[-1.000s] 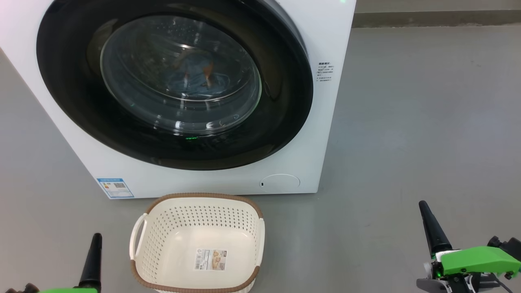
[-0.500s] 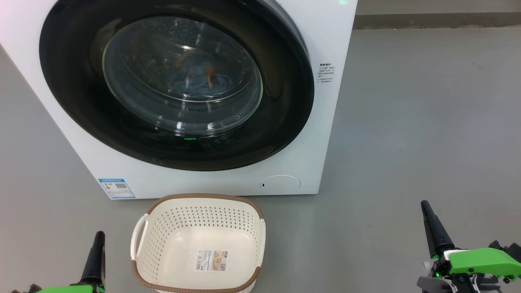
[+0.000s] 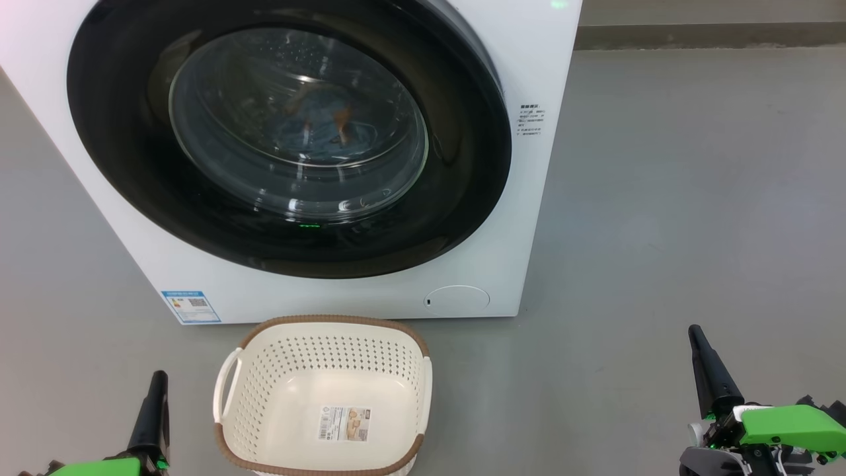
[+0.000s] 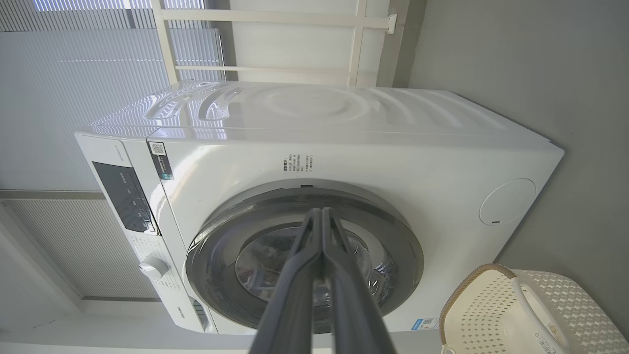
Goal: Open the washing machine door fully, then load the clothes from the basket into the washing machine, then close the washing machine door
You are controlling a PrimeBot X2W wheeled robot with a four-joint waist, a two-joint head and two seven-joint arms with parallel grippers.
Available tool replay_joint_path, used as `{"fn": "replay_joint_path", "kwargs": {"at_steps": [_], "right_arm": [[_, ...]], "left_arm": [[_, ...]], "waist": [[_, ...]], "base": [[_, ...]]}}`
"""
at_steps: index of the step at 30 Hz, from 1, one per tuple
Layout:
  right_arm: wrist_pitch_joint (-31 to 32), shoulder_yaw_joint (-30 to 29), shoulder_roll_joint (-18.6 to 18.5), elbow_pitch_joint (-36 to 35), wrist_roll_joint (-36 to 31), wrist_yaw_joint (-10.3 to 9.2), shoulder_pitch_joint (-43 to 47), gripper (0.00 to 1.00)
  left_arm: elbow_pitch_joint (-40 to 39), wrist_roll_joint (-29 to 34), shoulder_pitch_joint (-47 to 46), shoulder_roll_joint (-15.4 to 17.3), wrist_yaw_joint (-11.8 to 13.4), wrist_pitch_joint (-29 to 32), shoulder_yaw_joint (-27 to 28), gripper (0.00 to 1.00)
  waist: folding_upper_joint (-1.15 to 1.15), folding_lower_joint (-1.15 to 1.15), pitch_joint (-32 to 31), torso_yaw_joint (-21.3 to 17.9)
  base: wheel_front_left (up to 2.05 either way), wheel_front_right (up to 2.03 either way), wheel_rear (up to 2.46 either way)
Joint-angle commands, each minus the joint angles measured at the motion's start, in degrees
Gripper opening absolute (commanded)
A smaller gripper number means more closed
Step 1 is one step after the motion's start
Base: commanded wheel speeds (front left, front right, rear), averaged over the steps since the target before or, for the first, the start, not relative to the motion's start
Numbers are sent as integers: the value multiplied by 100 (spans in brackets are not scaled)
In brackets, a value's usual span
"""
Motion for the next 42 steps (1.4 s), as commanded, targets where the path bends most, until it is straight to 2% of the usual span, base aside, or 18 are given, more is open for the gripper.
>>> {"fn": "replay_joint_path", "kwargs": {"at_steps": [1,42], "right_arm": [[33,85,2,-173,29,-6,-53,0],[53,61,19,-172,8,-6,-56,0]], "left_arm": [[-103,-24,-233,65,-17,45,189,0],[-104,5,-235,40,-18,72,223,0]], "waist": [[0,0,0,0],[0,0,0,0]], "base": [[0,0,0],[0,0,0]]}}
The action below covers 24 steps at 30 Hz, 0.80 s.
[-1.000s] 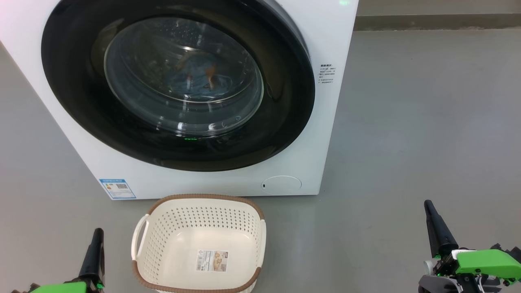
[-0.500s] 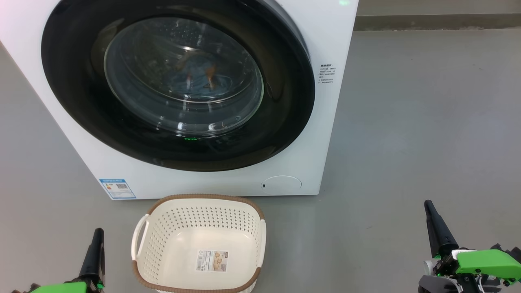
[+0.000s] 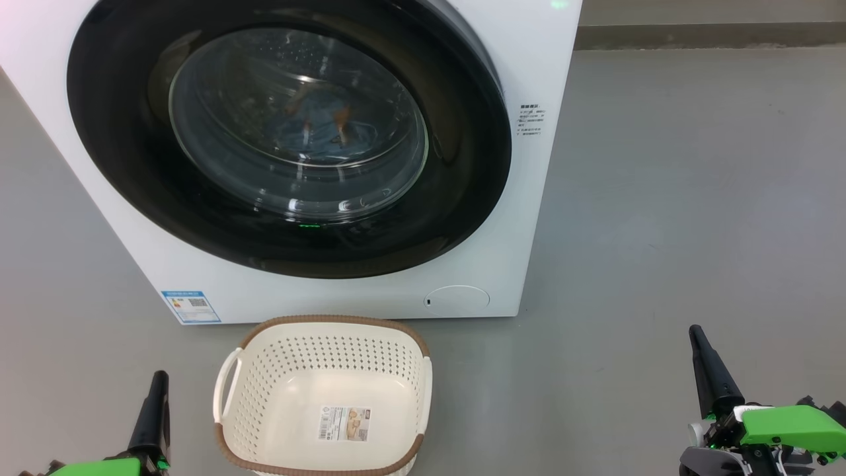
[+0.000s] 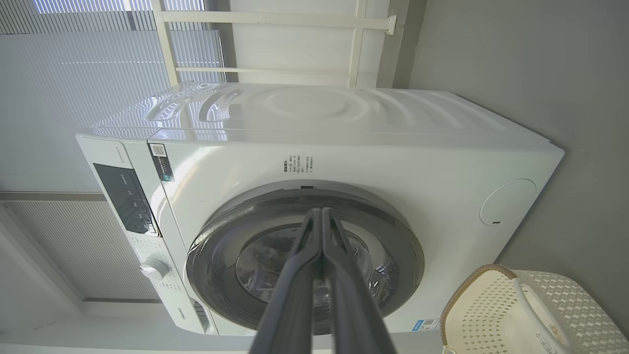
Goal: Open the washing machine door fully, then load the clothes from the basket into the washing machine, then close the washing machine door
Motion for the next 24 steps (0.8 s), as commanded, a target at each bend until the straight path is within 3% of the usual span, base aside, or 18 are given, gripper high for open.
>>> {"fn": "replay_joint_path", "kwargs": {"at_steps": [1,24], "right_arm": [[51,87,2,-171,9,-6,-56,0],[60,76,10,-170,0,-6,-57,0]], "left_arm": [[-104,4,-235,57,-19,24,198,0],[-104,18,-236,46,-19,37,214,0]], "waist": [[0,0,0,0],[0,0,0,0]], "base": [[0,0,0],[0,0,0]]}}
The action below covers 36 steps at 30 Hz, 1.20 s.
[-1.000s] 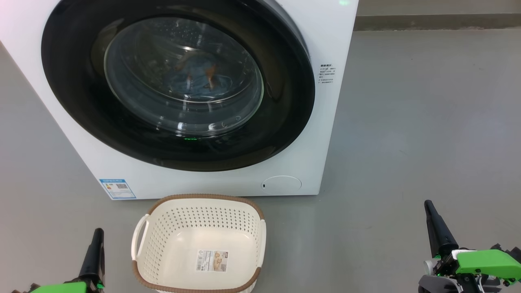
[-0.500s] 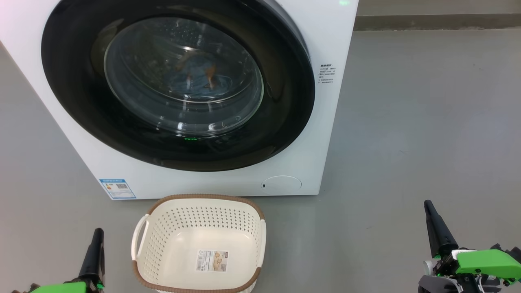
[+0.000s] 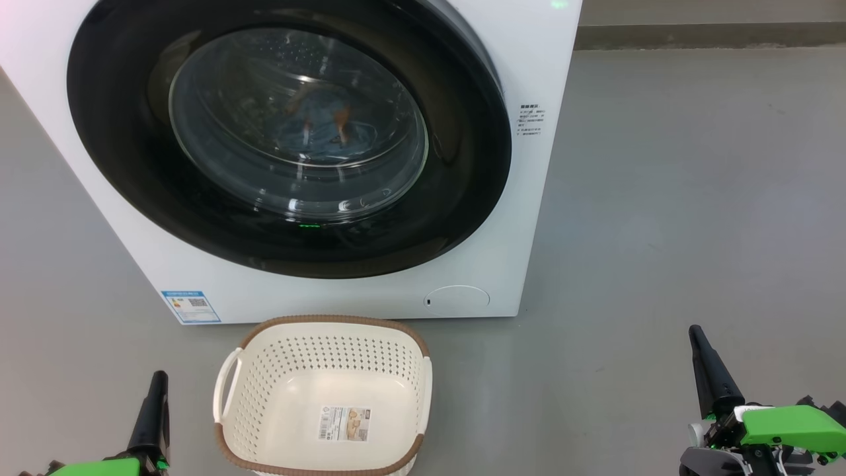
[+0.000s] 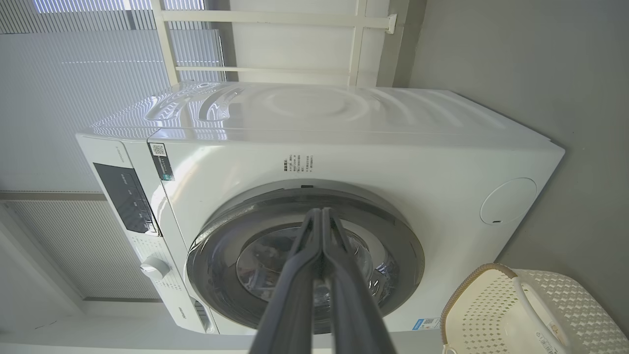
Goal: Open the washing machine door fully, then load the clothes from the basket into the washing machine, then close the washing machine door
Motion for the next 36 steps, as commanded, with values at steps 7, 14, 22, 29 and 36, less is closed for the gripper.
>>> {"fn": "replay_joint_path", "kwargs": {"at_steps": [7,14,22,29,36], "right_arm": [[21,91,5,-170,-3,-6,-57,0],[23,88,7,-170,-5,-6,-58,0],[26,85,9,-170,-8,-6,-58,0],[28,82,11,-170,-10,-6,-58,0],[30,80,12,-170,-12,-6,-58,0]], "left_arm": [[-104,21,-237,49,-18,39,204,0],[-104,24,-237,46,-18,42,208,0],[-104,28,-237,43,-18,46,213,0],[-104,31,-238,40,-18,49,217,0],[-104,35,-238,37,-18,52,221,0]], "waist": [[0,0,0,0],[0,0,0,0],[0,0,0,0],[0,0,0,0],[0,0,0,0]], "base": [[0,0,0],[0,0,0],[0,0,0],[0,0,0],[0,0,0]]}}
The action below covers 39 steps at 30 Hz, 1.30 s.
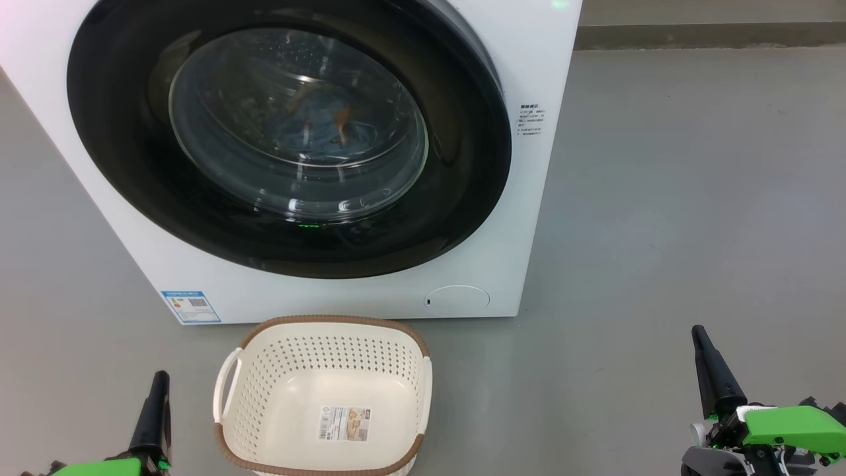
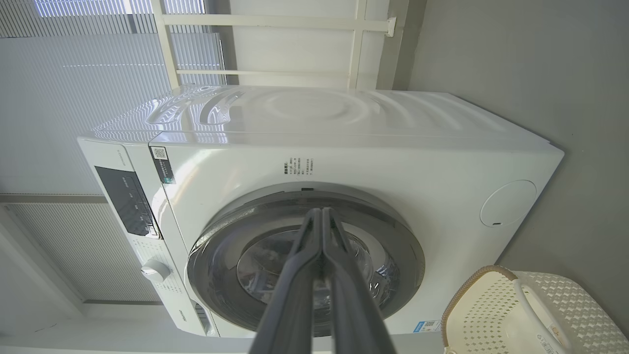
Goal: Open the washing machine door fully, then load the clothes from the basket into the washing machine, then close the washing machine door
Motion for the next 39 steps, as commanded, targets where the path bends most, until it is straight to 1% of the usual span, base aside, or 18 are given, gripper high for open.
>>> {"fn": "replay_joint_path", "kwargs": {"at_steps": [1,39], "right_arm": [[30,132,2,-170,-11,-6,-59,0],[39,121,9,-169,-20,-6,-60,0]], "left_arm": [[-105,28,-238,68,-19,34,205,0],[-105,43,-239,56,-19,48,221,0]], "waist": [[0,0,0,0],[0,0,0,0]], "base": [[0,0,0],[0,0,0]]}}
